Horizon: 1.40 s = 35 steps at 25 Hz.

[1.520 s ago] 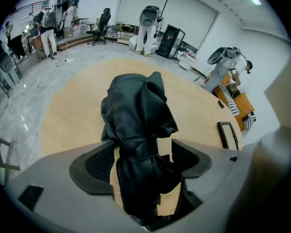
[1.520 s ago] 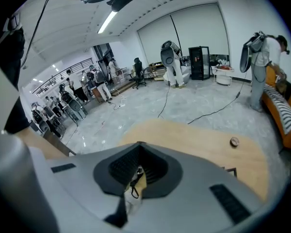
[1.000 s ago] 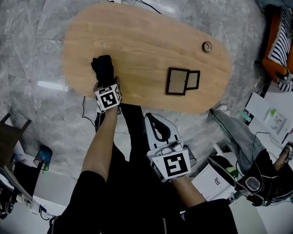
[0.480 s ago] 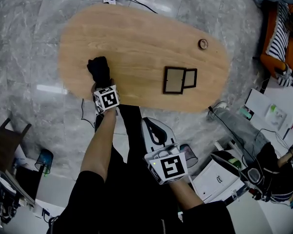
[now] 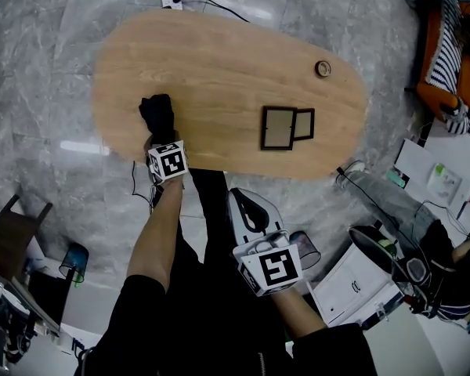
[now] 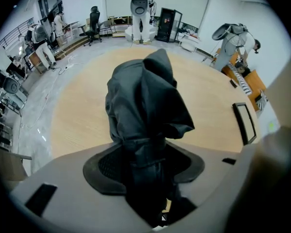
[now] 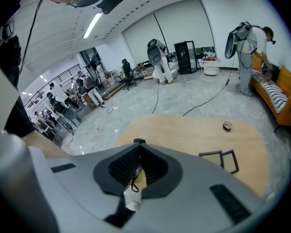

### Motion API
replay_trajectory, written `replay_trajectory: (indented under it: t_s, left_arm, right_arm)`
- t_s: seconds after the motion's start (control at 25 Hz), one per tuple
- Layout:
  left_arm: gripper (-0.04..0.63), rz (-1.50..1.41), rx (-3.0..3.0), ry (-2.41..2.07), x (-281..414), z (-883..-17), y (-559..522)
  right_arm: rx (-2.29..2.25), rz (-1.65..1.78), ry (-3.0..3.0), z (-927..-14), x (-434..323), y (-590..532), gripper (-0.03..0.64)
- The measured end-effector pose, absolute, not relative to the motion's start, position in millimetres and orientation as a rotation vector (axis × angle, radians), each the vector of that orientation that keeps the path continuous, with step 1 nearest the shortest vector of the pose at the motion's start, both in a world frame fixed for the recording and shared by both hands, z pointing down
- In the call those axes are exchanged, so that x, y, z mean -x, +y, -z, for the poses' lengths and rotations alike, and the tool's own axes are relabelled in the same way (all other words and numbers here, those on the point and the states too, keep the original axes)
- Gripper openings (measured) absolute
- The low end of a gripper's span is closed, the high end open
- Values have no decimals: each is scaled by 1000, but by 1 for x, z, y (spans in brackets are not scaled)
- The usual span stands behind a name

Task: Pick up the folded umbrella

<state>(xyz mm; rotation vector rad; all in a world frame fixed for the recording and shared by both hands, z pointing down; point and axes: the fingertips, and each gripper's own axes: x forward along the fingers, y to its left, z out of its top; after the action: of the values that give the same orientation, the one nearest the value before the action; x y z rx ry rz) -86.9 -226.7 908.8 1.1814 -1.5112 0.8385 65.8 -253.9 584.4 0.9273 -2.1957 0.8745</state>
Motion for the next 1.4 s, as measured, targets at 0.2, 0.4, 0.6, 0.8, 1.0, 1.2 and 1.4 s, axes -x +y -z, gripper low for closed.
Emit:
replay_trajectory:
  t_s: [0.2, 0.4, 0.6, 0.8, 1.0, 1.2, 1.4]
  left_arm:
    - [232, -864, -1229, -1490, 89, -906, -224]
    - [230, -865, -1294, -1477, 89, -895, -230]
    - [229, -825, -1331, -1480, 90, -877, -233]
    - [229, -808, -1364, -1487, 93, -856, -235]
    - [229, -799, -1449, -1499, 93, -826, -244]
    - [229, -788, -1536, -1517, 101, -790, -252]
    - [229, -752, -1592, -1540, 109, -756, -250]
  right_arm:
    - [-929, -882, -2196, -586, -65, -247, 11]
    - [-945, -909, -2206, -583, -58, -246, 11]
    - [-961, -917, -2224, -577, -52, -241, 11]
    - [-968, -922, -2248, -568, -43, -232, 11]
    - [-978, -923, -2274, -555, -36, -225, 11]
    - [-1014, -911, -2300, -540, -26, -224, 11]
    - [-1050, -887, -2329, -526, -17, -216, 11]
